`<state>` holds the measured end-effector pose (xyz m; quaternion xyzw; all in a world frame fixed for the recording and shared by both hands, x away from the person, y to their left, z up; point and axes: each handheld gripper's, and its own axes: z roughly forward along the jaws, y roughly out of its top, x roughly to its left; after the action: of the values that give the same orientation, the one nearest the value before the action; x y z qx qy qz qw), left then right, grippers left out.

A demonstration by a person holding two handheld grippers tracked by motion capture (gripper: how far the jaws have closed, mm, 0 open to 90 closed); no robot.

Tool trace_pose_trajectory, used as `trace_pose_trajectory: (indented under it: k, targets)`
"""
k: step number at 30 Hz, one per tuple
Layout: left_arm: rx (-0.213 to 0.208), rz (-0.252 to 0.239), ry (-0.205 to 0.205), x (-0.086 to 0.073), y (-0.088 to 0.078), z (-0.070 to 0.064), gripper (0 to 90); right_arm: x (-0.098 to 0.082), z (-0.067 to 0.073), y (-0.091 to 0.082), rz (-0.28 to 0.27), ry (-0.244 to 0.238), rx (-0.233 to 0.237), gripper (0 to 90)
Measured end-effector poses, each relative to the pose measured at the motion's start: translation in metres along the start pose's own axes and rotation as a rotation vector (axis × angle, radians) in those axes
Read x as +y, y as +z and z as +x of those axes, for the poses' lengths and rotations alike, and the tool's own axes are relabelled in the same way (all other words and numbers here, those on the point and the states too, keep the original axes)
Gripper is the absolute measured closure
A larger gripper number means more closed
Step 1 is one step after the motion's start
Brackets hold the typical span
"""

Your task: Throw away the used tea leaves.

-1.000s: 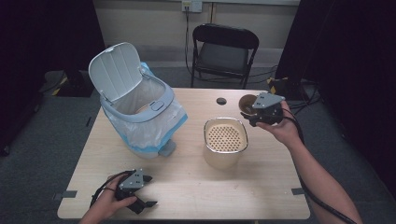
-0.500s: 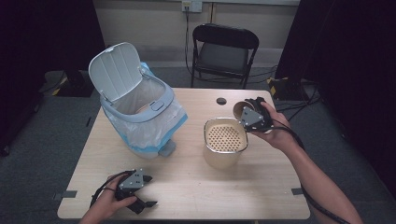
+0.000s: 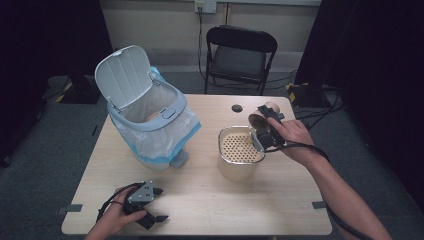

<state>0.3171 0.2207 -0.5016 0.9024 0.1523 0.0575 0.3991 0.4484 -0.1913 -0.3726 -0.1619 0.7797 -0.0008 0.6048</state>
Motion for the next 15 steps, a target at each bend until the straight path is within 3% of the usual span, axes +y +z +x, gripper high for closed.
trace_pose_trajectory:
  k: [1,2,4,6,7,8,11,13,15]
  targets:
    - [0.000,0.000,-0.001,0.000,0.000,0.000,11.2,0.004,-0.001,-0.002,0.026,-0.081,-0.066,29.2]
    - [0.000,0.001,-0.001,0.000,0.000,0.000,11.2,0.005,-0.001,-0.003,0.024,-0.102,-0.093,29.2]
    - [0.000,-0.001,0.000,0.000,0.000,0.000,11.2,0.008,-0.003,-0.006,0.032,-0.192,-0.168,29.2]
    - [0.000,-0.001,0.000,0.000,0.000,0.000,11.2,0.010,-0.007,-0.008,0.024,-0.164,-0.156,29.1]
    - [0.000,0.001,-0.001,0.000,0.000,0.000,11.2,0.011,-0.010,-0.008,0.014,-0.133,-0.137,29.1]
    - [0.000,-0.001,0.000,0.000,0.000,0.000,11.2,0.010,-0.012,-0.008,-0.001,-0.069,-0.104,29.1]
    - [0.000,0.000,-0.001,0.000,0.000,0.000,11.2,0.002,-0.022,-0.005,-0.050,0.146,0.021,29.0]
    - [0.000,0.000,-0.001,0.000,0.000,0.000,11.2,-0.005,-0.026,-0.002,-0.082,0.314,0.122,28.9]
    - [0.000,0.000,0.000,0.000,0.000,0.000,11.2,-0.010,-0.028,0.000,-0.108,0.414,0.181,28.8]
